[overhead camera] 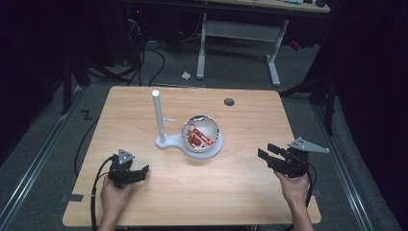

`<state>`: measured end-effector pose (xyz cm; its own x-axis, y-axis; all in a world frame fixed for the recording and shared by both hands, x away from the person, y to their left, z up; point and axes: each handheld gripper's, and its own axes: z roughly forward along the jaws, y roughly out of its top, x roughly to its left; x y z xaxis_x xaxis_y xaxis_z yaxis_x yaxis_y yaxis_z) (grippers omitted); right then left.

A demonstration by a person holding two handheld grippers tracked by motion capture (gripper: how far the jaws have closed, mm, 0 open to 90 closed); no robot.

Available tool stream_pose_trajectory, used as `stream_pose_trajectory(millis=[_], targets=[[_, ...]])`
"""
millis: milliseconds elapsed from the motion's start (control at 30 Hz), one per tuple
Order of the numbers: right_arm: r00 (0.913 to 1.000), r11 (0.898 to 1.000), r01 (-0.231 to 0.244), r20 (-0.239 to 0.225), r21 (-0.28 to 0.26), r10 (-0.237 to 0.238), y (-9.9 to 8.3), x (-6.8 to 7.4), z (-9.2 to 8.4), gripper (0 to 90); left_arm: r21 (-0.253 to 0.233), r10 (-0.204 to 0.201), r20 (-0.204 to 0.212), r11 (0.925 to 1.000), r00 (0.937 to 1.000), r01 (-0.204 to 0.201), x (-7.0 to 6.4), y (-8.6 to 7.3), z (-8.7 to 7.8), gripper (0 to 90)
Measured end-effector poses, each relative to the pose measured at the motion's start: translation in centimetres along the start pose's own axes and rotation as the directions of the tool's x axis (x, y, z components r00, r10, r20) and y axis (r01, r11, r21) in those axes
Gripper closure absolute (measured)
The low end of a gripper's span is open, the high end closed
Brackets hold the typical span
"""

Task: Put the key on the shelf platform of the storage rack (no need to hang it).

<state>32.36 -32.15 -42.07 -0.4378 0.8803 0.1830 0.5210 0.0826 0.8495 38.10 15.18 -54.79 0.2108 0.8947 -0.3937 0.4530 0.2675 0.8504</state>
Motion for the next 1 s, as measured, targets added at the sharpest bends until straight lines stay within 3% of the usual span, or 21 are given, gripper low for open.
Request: stream_pose_trajectory(millis=[633,1000], targets=[[0.9996,0.999,-0.025,-0.013,0.027,0.025,-2.3,0.3,1.7,47.6,0.001,0.001,-0.001,1.0000,1.0000,-0.001,0.0,0.0,0.0,21.8],[0.9997,0.998,-0.016,-0.017,0.053,0.016,-3.0,0.8,3.0,47.6,0.000,0.000,0.000,1.0000,1.0000,0.000,0.0,0.0,0.0,21.8]])
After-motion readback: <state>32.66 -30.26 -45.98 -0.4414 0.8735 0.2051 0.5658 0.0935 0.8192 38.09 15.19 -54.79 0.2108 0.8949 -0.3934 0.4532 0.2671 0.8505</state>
